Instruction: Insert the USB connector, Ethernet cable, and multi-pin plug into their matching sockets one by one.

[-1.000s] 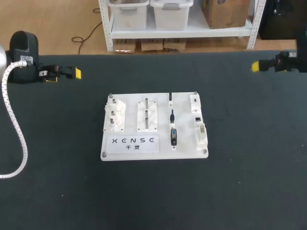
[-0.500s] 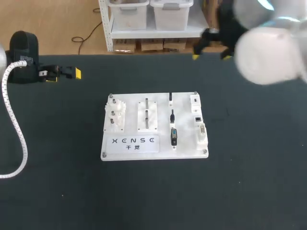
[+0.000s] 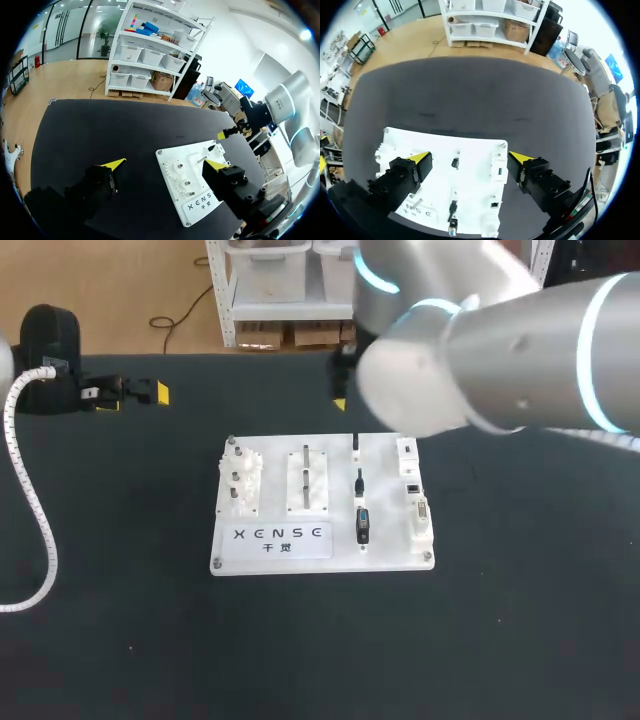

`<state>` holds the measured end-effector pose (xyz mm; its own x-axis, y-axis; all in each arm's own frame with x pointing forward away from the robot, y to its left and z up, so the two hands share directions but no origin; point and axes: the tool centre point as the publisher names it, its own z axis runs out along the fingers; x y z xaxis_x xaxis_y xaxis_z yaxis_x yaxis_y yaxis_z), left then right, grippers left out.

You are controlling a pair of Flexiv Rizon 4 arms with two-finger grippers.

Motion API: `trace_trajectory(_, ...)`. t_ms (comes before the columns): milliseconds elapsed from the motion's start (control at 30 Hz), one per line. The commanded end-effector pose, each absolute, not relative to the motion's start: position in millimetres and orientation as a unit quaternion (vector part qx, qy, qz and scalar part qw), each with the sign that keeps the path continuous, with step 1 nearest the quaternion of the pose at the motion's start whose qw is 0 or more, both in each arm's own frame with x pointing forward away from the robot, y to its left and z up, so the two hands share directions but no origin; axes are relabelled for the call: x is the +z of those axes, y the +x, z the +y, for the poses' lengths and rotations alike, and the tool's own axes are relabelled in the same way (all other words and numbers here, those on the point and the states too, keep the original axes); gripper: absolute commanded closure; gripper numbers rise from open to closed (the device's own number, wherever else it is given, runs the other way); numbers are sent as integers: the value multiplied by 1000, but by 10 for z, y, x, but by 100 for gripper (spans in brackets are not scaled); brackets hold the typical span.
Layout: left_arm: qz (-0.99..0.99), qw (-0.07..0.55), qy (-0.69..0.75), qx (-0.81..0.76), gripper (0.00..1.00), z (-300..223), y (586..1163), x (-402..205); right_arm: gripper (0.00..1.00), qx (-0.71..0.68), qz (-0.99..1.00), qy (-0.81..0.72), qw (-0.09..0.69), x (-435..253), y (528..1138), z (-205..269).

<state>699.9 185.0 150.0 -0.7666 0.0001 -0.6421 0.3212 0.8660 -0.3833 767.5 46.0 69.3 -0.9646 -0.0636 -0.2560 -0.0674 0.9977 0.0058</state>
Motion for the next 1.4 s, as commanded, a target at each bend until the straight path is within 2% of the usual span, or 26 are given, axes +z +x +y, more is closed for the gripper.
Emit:
trace_trajectory(33,908,330,89,-243,0,1850,6999,1500,0,-26,990,-22,133,583,7607,504)
trace_trajectory(233,908,330,89,-243,0,1850,6999,1500,0,28,994,-8,101,415,7542,517)
trace_trajectory(933,908,330,89,-243,0,1850,6999,1500,0,21,994,-12,104,403,7556,537)
trace_trajectory(1400,908,330,89,-243,0,1850,6999,1500,0,18,998,22,58,253,7538,585)
